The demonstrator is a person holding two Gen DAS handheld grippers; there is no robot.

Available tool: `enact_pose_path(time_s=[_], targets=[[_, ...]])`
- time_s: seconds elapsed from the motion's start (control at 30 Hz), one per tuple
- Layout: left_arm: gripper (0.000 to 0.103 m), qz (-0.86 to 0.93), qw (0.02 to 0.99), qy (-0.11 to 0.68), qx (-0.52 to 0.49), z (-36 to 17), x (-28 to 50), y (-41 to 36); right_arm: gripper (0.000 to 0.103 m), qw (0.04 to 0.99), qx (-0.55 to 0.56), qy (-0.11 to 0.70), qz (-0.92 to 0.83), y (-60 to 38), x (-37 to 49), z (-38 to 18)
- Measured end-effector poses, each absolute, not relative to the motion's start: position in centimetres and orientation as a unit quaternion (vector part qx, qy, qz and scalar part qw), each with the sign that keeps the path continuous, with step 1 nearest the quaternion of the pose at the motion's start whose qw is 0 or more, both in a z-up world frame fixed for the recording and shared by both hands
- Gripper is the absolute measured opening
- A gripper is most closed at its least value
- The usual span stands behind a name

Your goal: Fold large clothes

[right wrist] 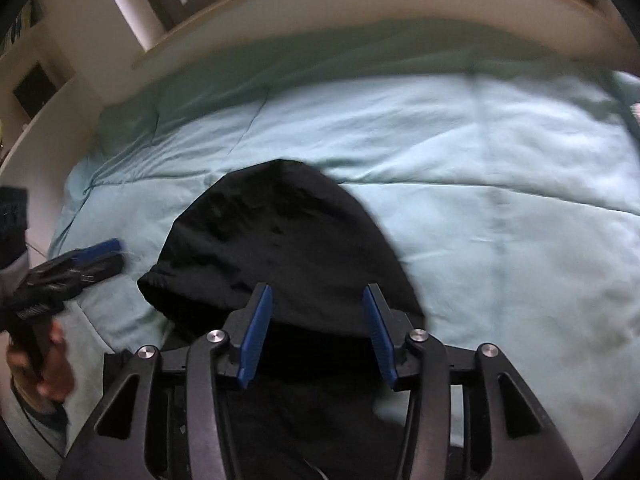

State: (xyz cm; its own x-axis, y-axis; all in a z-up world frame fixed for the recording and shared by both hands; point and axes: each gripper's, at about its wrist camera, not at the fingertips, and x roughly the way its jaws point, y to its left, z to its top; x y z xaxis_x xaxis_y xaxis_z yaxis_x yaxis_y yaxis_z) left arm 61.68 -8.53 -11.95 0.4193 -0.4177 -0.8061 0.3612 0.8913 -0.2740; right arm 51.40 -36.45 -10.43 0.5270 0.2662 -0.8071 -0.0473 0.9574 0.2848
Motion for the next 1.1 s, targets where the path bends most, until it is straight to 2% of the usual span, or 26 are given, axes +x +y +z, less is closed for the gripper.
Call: enact_pose_path(time_s=[0.07, 0.13, 0.2, 0.37, 0.6, 0.7, 0.83, 0.97, 1.1], targets=[[0.063, -0.219, 0.818, 0.531, -0.037, -16.3, 63.4, -9.2, 0.05, 0.852, 0.104, 0.503, 0.102, -34.6, 53.1, -13.0], [0.057, -0.203, 0.796, 0.57, -0.038, -20.0, 63.7, -9.0, 0.049, 0.836, 0.081, 0.535, 0.091, -33.9, 54.4, -17.0], [0.057, -0.207, 0.791, 0.573, -0.051, -22.1, 63.4, -8.2, 0.047, 0.828, 0.077, 0.548, 0.096, -33.7, 54.4, -20.2], [0.057, -0.205, 0.801, 0.561, -0.042, -21.3, 63.4, -8.2, 0.045, 0.828, 0.078, 0.549, 0.09, -33.8, 54.4, -19.6], [0.056, -0.218, 0.827, 0.516, -0.047, -16.4, 60.9, -6.9, 0.046, 0.862, 0.064, 0.495, 0.09, -35.6, 50.3, -13.4], [0.056, -0.194, 0.828, 0.524, -0.056, -18.1, 61.0, -6.1, 0.045, 0.858, 0.061, 0.507, 0.058, -37.3, 50.0, -14.6], [0.056, -0.183, 0.811, 0.553, -0.047, -21.7, 62.0, -6.4, 0.045, 0.825, 0.092, 0.554, 0.064, -38.5, 51.0, -19.9], [0.057, -0.166, 0.82, 0.547, 0.016, -19.8, 62.3, -7.5, 0.045, 0.82, 0.078, 0.564, 0.063, -38.3, 51.6, -19.3], [0.057, -0.219, 0.825, 0.519, 0.038, -15.0, 61.6, -6.9, 0.049, 0.822, 0.074, 0.559, 0.08, -38.3, 52.0, -16.2]])
